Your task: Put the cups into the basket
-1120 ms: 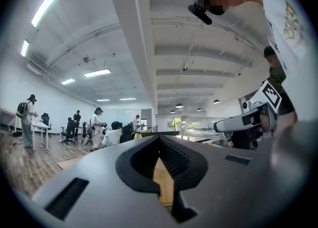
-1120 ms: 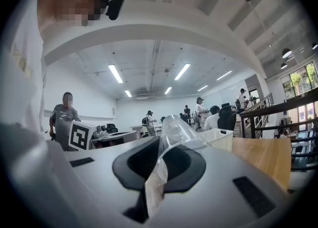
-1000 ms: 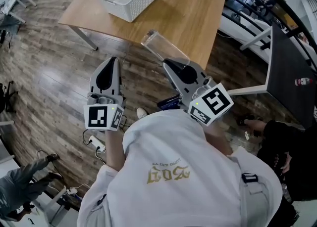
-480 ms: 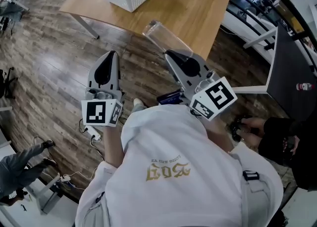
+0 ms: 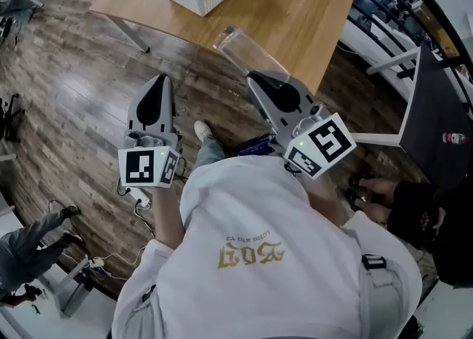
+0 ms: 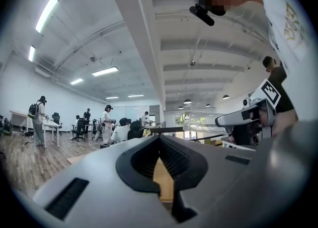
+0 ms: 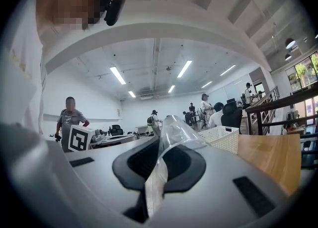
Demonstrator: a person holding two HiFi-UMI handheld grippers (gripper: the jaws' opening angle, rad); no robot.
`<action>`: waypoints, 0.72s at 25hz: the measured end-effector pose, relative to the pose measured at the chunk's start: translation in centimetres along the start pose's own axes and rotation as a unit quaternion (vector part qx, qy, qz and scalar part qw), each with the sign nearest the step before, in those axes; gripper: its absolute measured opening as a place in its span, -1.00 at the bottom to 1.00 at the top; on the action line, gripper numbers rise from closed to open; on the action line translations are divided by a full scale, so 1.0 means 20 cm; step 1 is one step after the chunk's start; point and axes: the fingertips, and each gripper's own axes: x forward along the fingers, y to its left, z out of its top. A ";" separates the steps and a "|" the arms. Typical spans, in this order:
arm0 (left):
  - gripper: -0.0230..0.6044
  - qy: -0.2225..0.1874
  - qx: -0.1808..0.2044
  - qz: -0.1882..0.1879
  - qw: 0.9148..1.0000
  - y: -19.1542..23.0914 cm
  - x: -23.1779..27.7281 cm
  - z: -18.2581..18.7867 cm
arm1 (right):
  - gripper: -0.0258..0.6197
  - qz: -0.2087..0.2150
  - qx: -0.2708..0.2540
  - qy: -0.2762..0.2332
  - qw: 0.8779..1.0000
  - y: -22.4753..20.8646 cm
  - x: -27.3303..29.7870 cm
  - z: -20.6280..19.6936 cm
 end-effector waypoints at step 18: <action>-0.91 -0.028 -0.009 -0.020 0.999 0.79 0.46 0.03 | -0.84 -0.045 -0.012 -0.011 0.999 -0.23 0.85 0.12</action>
